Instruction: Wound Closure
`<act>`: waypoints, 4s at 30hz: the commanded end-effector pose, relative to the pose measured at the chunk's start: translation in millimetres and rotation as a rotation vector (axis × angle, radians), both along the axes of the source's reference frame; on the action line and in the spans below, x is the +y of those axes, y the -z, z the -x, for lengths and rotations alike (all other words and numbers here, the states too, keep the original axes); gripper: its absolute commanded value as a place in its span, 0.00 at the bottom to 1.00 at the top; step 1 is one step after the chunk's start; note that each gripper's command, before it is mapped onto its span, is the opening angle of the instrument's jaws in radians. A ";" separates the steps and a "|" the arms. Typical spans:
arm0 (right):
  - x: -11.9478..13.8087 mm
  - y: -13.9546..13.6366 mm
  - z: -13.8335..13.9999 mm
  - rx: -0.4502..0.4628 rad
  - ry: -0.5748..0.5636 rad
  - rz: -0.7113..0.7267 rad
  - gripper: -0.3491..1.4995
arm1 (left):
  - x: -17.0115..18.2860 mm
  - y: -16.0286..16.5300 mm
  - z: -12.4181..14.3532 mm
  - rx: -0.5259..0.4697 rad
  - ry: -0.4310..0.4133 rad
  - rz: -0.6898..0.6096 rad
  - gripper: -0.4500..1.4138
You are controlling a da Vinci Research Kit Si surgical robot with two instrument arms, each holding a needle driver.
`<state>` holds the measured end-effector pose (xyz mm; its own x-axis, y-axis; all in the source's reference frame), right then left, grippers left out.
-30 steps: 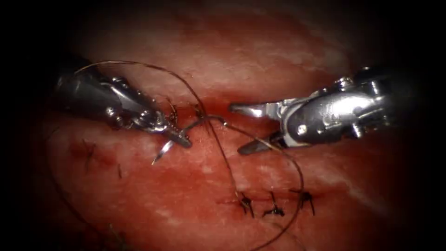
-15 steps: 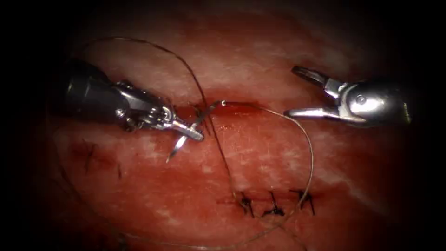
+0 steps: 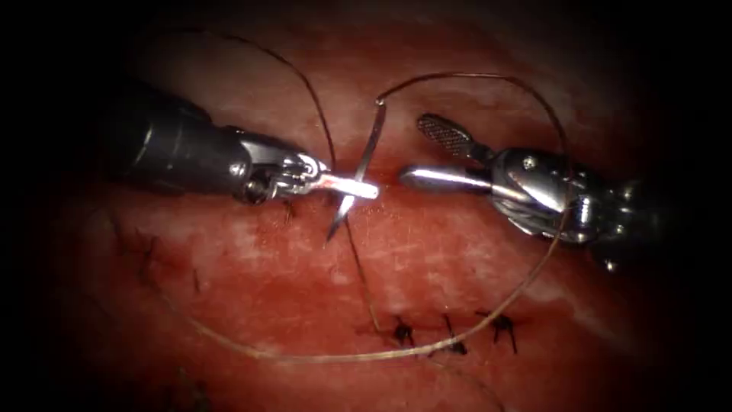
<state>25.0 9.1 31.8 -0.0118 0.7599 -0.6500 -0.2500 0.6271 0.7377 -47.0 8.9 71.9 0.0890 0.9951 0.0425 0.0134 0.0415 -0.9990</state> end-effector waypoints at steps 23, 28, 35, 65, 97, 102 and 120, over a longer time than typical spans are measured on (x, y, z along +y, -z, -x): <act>1.4 -0.5 -2.2 -0.085 -0.054 -0.057 0.72 | -1.0 -1.1 0.5 0.139 0.079 0.133 0.00; 1.5 -0.5 -3.7 -0.090 -0.040 -0.002 0.71 | -1.0 -1.1 0.5 0.143 0.083 0.133 0.00; 1.7 -0.6 -4.9 -0.100 -0.037 0.026 0.65 | -1.0 -1.1 0.3 0.147 0.086 0.138 0.00; 2.6 -0.3 -4.7 -0.092 -0.089 0.094 0.00 | -1.1 -0.3 0.3 0.153 0.093 0.138 0.00; 4.3 -7.1 -1.4 -0.133 0.215 0.792 0.00 | -2.7 -3.5 2.1 0.272 -0.023 0.473 0.67; 4.7 -8.4 -1.3 -0.084 0.266 0.898 0.00 | -5.0 -6.4 2.4 0.406 -0.185 0.517 0.58; 5.4 -11.4 -5.2 0.027 0.283 1.141 0.00 | -8.8 -12.3 3.0 0.550 -0.355 0.596 0.43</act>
<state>29.5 15.0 42.9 0.0418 -0.2894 -0.9563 0.0080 0.9572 -0.2893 -49.5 0.8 83.8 -0.3744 0.8098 -0.4517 -0.3920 -0.5797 -0.7144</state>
